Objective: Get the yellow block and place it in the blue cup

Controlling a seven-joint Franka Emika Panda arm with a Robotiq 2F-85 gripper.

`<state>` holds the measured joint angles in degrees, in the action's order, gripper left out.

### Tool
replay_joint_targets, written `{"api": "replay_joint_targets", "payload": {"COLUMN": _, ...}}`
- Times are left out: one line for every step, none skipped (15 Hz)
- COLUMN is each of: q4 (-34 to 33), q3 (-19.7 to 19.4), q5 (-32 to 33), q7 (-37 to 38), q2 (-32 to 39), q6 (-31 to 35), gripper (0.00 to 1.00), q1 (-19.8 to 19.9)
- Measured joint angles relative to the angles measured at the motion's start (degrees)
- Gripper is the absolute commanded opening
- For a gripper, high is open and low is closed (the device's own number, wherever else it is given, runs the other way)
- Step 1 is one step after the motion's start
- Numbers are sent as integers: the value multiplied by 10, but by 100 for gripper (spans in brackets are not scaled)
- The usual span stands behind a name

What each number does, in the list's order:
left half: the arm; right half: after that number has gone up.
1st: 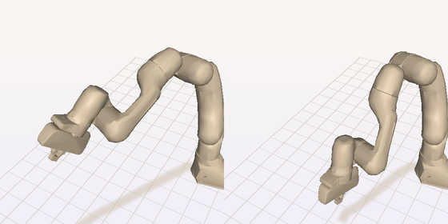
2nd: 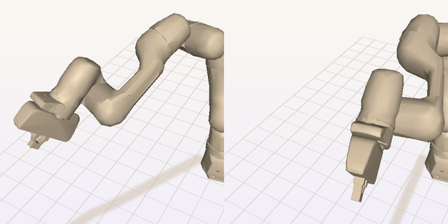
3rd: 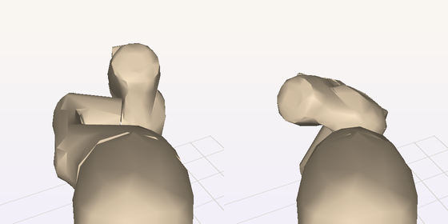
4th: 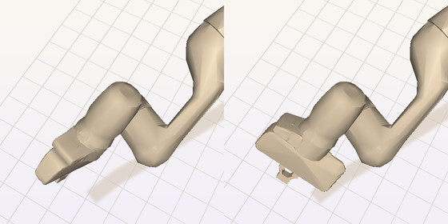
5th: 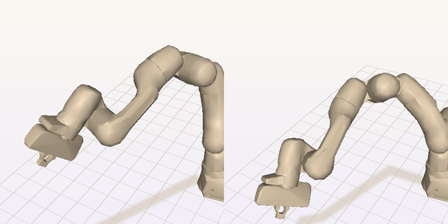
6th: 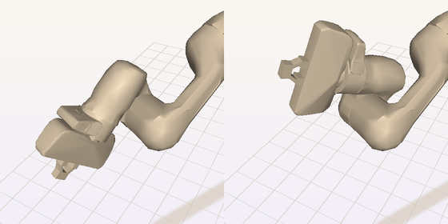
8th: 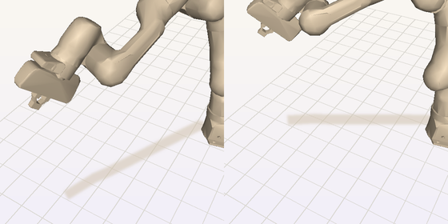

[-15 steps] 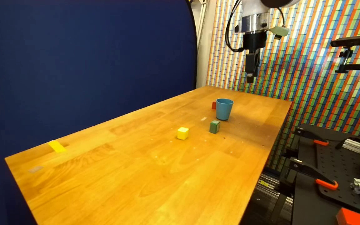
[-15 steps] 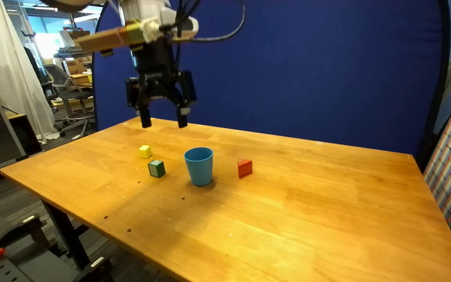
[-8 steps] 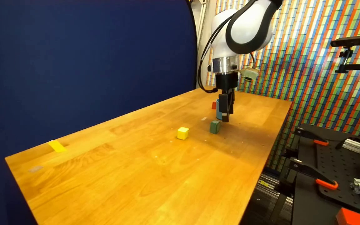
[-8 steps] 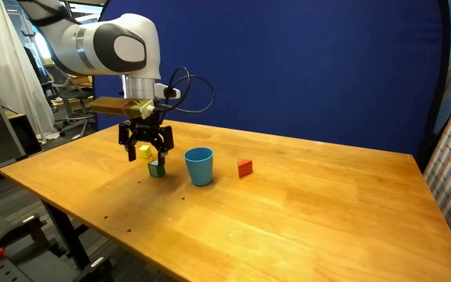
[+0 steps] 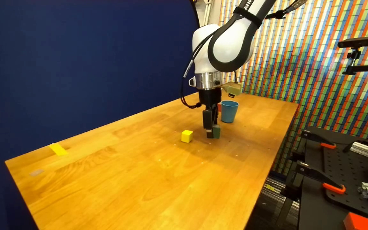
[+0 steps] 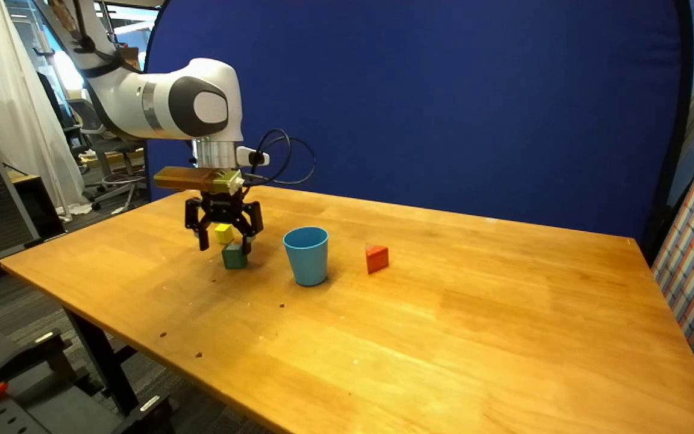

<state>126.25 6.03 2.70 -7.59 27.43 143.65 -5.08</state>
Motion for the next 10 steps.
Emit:
{"api": "replay_joint_targets", "payload": {"q4": -7, "q3": 0, "q5": 5, "q7": 0, "q2": 7, "q6": 1, "gripper": 100, "q1": -5}}
{"api": "replay_joint_targets", "payload": {"q4": -14, "q3": 0, "q5": 7, "q7": 0, "q2": 14, "q6": 1, "gripper": 100, "q1": -10}}
{"api": "replay_joint_targets", "payload": {"q4": -20, "q3": 1, "q5": 8, "q7": -1, "q2": 20, "q6": 2, "gripper": 100, "q1": -13}}
{"api": "replay_joint_targets", "payload": {"q4": -26, "q3": 3, "q5": 9, "q7": -1, "q2": 26, "q6": 3, "gripper": 100, "q1": -16}}
{"api": "replay_joint_targets", "payload": {"q4": -32, "q3": 5, "q5": 10, "q7": -1, "q2": 32, "q6": 5, "gripper": 100, "q1": -18}}
{"api": "replay_joint_targets", "payload": {"q4": -38, "q3": 7, "q5": 12, "q7": -1, "q2": 39, "q6": 7, "gripper": 100, "q1": -21}}
{"api": "replay_joint_targets", "payload": {"q4": -43, "q3": 8, "q5": 15, "q7": -1, "q2": 44, "q6": 9, "gripper": 100, "q1": -25}}
{"api": "replay_joint_targets", "payload": {"q4": -48, "q3": 8, "q5": 20, "q7": -1, "q2": 50, "q6": 10, "gripper": 100, "q1": -30}}
{"api": "replay_joint_targets", "payload": {"q4": -51, "q3": 8, "q5": 27, "q7": 0, "q2": 53, "q6": 10, "gripper": 100, "q1": -33}}
{"api": "replay_joint_targets", "payload": {"q4": -53, "q3": 8, "q5": 31, "q7": 0, "q2": 54, "q6": 10, "gripper": 100, "q1": -36}}
